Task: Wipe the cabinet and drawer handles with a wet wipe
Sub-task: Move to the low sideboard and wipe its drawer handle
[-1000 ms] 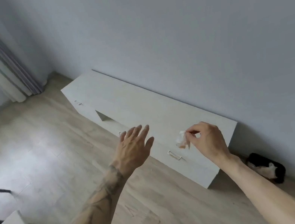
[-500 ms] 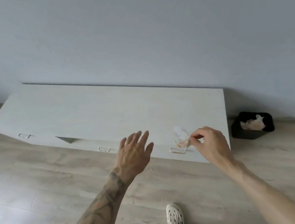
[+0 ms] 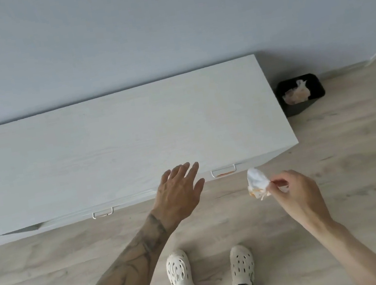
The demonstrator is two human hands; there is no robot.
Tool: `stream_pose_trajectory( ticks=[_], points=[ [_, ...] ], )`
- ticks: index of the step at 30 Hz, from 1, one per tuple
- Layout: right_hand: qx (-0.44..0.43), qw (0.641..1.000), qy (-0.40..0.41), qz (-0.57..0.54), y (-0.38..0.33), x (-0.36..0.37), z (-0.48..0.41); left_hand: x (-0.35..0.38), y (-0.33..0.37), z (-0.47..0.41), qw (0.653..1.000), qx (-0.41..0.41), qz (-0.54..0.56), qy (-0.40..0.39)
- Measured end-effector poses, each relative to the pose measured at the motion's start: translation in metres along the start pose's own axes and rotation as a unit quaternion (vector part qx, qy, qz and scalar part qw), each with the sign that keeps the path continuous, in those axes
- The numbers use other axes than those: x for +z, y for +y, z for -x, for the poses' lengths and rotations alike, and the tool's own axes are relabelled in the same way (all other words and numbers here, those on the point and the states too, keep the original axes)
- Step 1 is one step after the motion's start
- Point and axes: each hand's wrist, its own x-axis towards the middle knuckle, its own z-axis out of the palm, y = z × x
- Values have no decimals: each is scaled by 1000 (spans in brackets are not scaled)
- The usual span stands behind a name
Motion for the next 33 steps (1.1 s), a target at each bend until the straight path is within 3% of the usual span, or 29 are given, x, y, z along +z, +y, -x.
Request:
stream_pose_trajectory(
  ticks=[5,14,25,33],
  points=[
    [27,999,35,-19,47,66,-26,73,-24,-51,999,37,-13,19],
    [-19,992,124,-32,114,177,-101,204,-69,-114,974,68,-29,216],
    [-218,955,143,-138,162,257,-137,271,-94,-155,897,97,-116,414],
    [-304,931,187,-78,188,265,-158,288,-99,-166,852,105,-134,495]
  ],
)
